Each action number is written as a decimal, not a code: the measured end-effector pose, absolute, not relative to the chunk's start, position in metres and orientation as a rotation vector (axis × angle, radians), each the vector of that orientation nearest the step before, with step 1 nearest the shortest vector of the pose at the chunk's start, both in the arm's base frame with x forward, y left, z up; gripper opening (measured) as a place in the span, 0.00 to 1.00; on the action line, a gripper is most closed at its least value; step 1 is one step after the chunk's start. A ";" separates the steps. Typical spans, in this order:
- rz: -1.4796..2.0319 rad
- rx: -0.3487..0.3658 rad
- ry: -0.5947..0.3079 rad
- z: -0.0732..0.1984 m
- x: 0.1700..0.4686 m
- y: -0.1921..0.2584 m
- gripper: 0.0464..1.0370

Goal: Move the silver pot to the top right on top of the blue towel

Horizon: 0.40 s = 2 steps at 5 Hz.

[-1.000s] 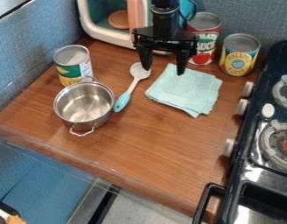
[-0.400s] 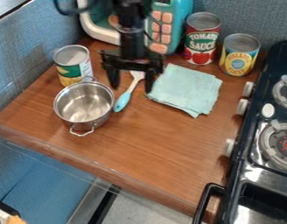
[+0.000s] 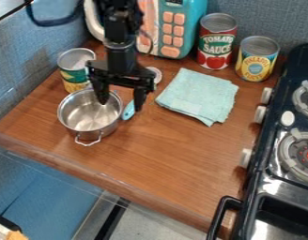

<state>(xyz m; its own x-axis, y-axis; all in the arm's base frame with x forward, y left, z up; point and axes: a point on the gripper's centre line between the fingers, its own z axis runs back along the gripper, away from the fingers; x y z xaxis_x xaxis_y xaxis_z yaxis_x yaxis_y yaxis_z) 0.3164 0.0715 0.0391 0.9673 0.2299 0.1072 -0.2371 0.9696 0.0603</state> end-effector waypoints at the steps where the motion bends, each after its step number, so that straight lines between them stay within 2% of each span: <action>1: 0.240 0.069 -0.069 0.021 0.315 0.073 0.95; 2: 0.238 0.073 -0.026 0.007 0.312 0.074 0.85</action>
<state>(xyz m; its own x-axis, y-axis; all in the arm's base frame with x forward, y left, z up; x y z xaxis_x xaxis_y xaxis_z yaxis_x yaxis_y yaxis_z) 0.3117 0.0738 0.0066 0.9714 0.2349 0.0342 -0.2367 0.9691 0.0689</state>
